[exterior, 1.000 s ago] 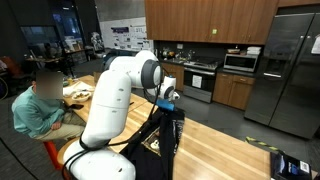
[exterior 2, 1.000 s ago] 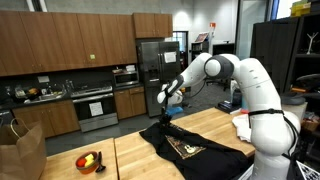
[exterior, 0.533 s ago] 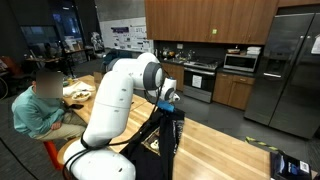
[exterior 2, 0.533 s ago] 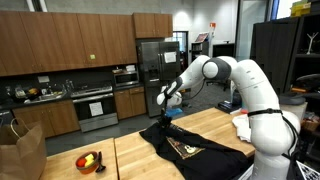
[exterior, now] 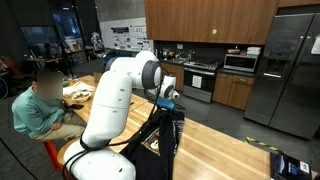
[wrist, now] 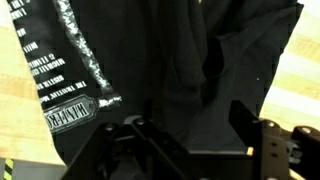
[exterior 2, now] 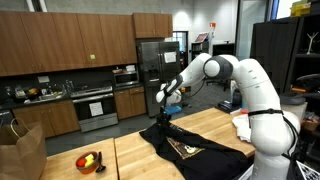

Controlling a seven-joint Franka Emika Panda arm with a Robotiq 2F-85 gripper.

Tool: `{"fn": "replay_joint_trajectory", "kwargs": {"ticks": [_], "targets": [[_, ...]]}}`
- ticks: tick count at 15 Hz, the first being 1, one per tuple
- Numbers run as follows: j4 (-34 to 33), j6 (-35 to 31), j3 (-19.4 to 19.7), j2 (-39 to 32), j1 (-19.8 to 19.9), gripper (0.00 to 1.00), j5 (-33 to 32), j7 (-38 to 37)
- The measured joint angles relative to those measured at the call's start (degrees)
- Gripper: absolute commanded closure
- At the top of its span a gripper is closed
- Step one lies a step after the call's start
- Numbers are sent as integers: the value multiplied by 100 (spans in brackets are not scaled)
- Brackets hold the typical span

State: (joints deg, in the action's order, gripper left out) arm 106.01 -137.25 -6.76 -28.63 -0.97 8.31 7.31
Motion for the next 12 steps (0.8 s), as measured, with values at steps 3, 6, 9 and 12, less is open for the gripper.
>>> {"fn": "replay_joint_trajectory", "kwargs": {"ticks": [3, 6, 9, 12], "targets": [[273, 16, -28, 443, 17, 0, -2, 247], [827, 57, 37, 1001, 103, 0, -81, 502], [1561, 198, 293, 1596, 259, 0, -431, 738], [2283, 262, 633, 2146, 483, 0, -852, 1046]]}}
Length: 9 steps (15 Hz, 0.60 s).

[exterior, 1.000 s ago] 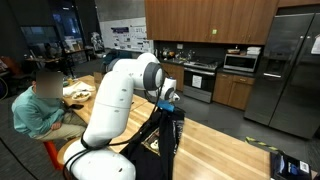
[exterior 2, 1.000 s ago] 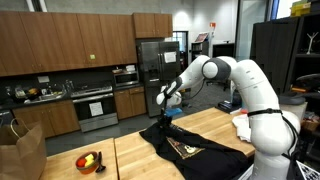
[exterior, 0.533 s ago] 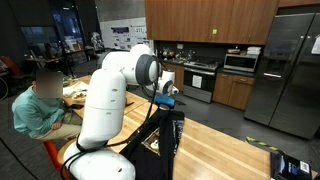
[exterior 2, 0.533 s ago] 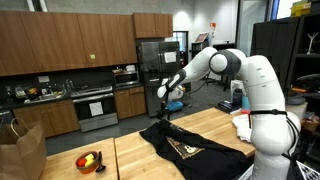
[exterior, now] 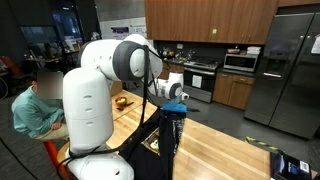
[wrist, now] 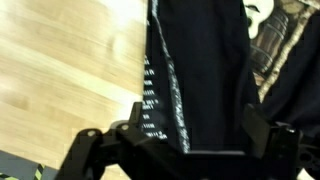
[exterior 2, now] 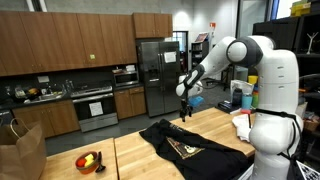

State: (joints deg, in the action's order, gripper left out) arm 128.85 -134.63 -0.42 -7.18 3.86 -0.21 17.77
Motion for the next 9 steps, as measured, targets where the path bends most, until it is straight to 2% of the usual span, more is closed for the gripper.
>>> {"fn": "replay_joint_trajectory", "kwargs": {"ticks": [5, 9], "targets": [[1040, 34, 507, 803, 322, 0, -631, 587], [1789, 187, 812, 1329, 440, 0, -908, 1386]]}}
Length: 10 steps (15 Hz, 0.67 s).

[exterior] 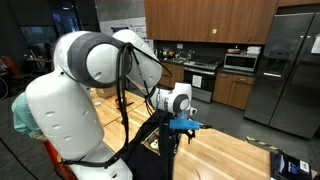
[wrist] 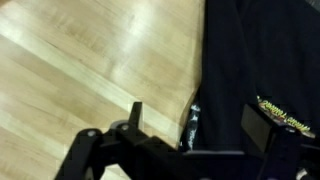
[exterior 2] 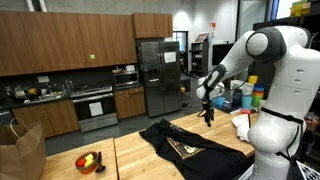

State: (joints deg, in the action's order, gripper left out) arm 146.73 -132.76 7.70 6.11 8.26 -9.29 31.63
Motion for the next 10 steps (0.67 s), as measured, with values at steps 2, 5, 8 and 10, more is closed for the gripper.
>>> {"fn": "replay_joint_trajectory", "kwargs": {"ticks": [2, 5, 8, 10], "targets": [[167, 0, 50, 167, 30, 0, -34, 135], [191, 0, 42, 222, 26, 0, -34, 162], [197, 0, 44, 216, -25, 0, -31, 199], [287, -20, 27, 236, -115, 0, -31, 305]]}}
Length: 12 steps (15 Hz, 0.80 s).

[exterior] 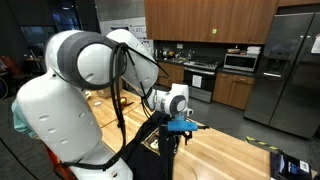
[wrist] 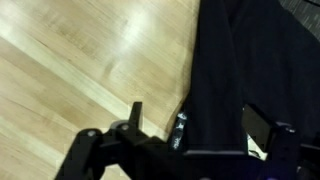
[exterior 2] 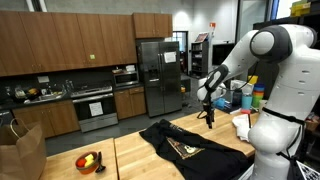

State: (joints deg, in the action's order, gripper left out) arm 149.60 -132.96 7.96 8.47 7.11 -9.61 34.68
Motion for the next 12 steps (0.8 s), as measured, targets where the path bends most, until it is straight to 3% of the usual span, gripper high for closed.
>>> {"fn": "replay_joint_trajectory", "kwargs": {"ticks": [7, 12], "targets": [[923, 69, -138, 587, -401, 0, -4, 265], [918, 481, -151, 809, -451, 0, -229, 409]]}}
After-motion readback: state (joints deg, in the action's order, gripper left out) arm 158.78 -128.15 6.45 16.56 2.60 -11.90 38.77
